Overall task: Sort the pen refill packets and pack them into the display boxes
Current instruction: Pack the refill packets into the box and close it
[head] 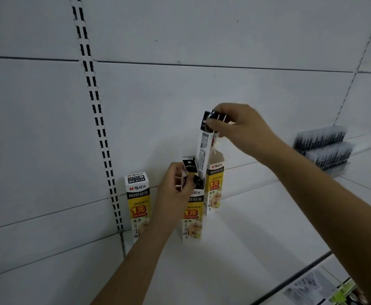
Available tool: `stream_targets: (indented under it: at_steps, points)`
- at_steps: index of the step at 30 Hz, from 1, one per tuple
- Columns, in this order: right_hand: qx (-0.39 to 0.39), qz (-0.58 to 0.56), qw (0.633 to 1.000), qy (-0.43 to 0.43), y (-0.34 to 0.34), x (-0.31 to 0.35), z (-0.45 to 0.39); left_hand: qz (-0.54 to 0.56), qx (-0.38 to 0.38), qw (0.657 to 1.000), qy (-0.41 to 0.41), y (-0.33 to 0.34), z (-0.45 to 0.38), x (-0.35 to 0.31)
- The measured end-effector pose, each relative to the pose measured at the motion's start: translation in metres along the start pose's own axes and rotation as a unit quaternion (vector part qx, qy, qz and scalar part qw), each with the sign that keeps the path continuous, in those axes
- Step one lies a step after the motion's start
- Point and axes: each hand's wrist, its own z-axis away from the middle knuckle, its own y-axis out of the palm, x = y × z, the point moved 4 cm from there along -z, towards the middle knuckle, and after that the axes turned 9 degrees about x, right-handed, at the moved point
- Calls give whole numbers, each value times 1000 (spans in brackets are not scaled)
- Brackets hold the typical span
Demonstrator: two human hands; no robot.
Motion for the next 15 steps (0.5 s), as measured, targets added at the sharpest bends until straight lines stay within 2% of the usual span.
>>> stream_targets:
  at_steps: [3, 6, 9, 12, 15]
  points:
    - [-33, -139, 990, -10, -16, 1, -6, -4, -9, 1000, -16, -1, -2, 3]
    - [-44, -258, 965, 23, -11, -11, -7, 10, -15, 999, -33, -2, -3, 1]
    - [-124, -298, 946, 36, -18, -27, -6, -10, -4, 1000, -22, -5, -7, -6]
    - [-202, -323, 924, 28, -27, -38, 1, -122, 21, 992, -19, -13, -17, -9]
    - [-244, -250, 936, 43, -23, -46, 8, -214, 85, 971, -70, -20, -28, -10]
